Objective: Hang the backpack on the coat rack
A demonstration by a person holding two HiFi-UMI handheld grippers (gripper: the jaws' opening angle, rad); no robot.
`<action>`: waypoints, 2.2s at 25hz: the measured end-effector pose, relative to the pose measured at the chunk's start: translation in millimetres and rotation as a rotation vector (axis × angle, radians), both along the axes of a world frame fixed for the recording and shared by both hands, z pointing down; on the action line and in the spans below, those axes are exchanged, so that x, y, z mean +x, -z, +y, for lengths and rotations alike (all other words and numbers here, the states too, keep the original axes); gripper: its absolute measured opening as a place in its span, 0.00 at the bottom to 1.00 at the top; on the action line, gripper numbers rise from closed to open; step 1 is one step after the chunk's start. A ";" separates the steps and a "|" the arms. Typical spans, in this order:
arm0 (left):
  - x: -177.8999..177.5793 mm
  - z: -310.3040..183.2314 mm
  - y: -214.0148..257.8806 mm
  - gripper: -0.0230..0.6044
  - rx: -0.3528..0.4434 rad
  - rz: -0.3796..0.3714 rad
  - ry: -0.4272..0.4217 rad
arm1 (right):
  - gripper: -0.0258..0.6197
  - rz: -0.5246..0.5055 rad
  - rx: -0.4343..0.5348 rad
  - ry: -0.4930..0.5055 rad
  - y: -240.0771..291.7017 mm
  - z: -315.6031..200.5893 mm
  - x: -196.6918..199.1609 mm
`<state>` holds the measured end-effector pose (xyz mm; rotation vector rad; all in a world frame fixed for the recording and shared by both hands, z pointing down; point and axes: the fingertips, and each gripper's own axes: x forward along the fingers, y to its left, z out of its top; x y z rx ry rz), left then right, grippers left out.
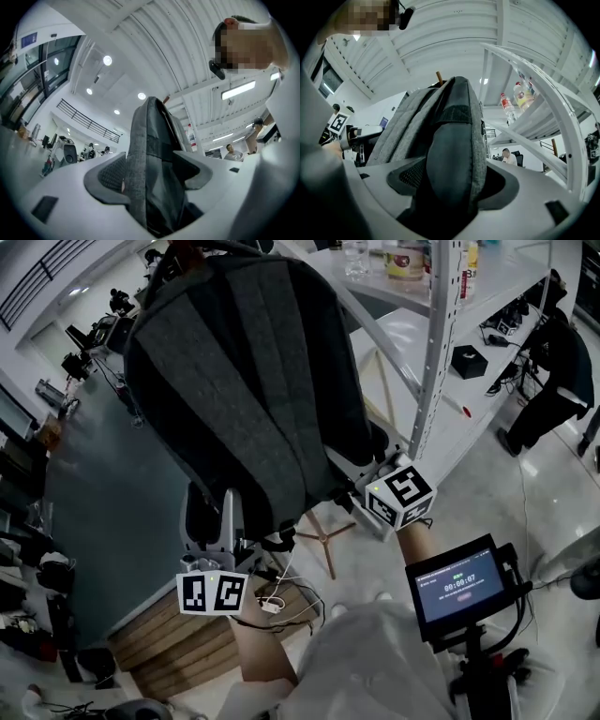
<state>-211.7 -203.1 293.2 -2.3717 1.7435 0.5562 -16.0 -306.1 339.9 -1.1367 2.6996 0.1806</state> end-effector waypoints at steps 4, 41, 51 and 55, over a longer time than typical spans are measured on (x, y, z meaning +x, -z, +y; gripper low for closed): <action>14.4 18.8 16.8 0.54 0.068 -0.093 0.062 | 0.55 0.032 0.006 0.042 -2.0 8.4 -1.8; 160.5 -10.0 -11.5 0.05 -0.066 0.165 -0.541 | 0.06 -0.537 -0.105 0.283 40.3 80.4 -1.2; 161.8 -11.6 -8.8 0.05 -0.075 0.224 -0.630 | 0.05 -0.578 -0.136 0.331 38.2 79.7 -2.8; 160.7 -11.9 -6.7 0.05 -0.074 0.261 -0.636 | 0.05 -0.564 -0.123 0.325 40.7 80.0 -4.1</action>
